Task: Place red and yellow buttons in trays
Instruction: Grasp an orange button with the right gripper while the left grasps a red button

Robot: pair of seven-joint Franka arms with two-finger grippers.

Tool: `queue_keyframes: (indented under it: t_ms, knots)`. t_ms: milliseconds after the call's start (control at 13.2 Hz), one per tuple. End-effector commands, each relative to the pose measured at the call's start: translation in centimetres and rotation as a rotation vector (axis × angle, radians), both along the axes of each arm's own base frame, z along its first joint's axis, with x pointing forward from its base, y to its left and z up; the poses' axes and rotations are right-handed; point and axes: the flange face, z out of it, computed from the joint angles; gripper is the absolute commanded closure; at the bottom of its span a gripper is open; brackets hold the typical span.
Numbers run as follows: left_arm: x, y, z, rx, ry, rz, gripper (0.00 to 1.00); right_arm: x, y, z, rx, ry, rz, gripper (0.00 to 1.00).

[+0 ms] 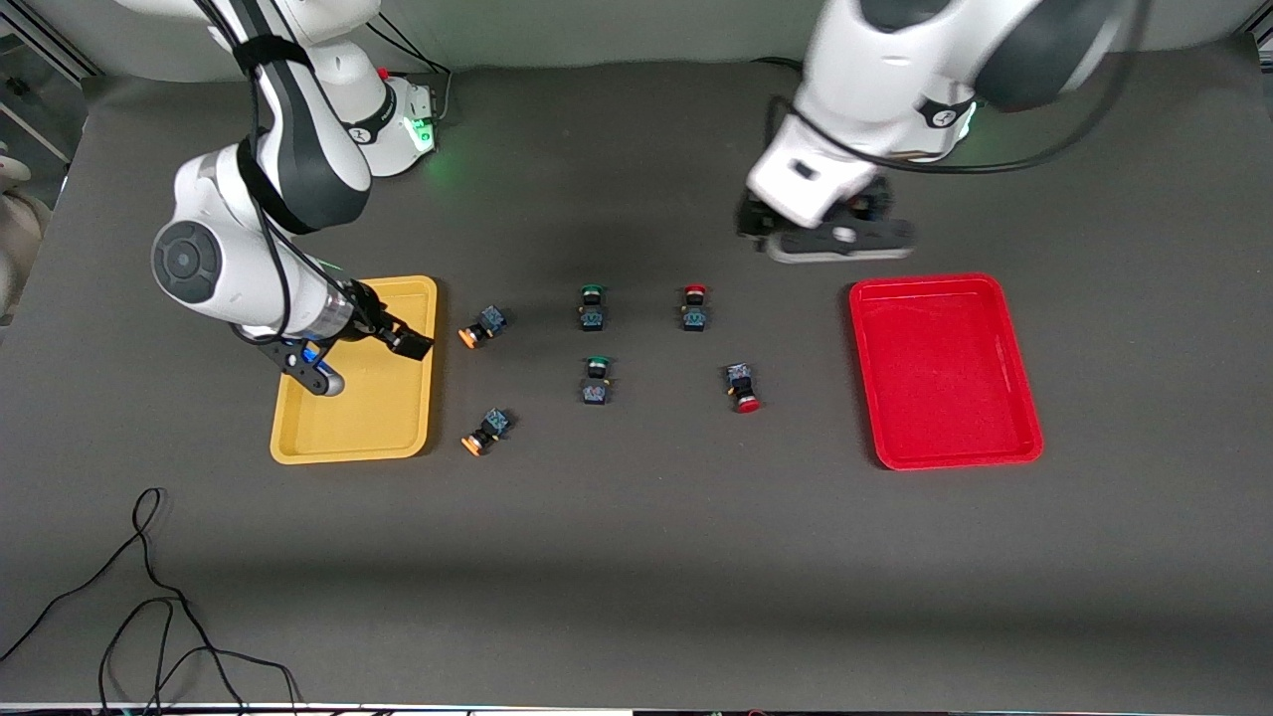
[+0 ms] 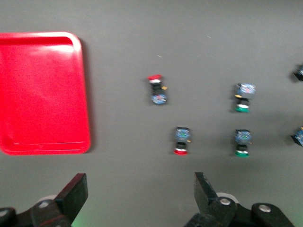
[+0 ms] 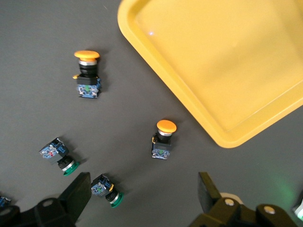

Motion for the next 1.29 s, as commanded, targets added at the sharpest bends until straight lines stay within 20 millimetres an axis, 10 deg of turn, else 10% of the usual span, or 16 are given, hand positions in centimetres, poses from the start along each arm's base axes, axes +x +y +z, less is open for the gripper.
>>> queue_keyframes:
  t_ms: [0,379,833,1212]
  knots:
    - [-1.6,-3.1,-3.2,-0.012,-0.012,-0.019,0.0,-0.1,0.4,-2.9,0.015,0.045,-0.094,0.0]
    - [-4.1,-6.9,-15.0,-0.012,-0.012,0.016,0.0,-3.8,2.0,-10.9,-0.015,0.032,-0.134,0.0]
    - [-4.2,-8.1,-28.5,0.015,0.006,-0.037,0.0,-6.6,5.3,-15.2,-0.074,0.076,-0.129,0.0]
    - [-4.6,-8.1,-34.2,0.034,0.042,-0.047,0.0,-7.3,5.3,-17.4,-0.089,0.037,-0.138,0.0]
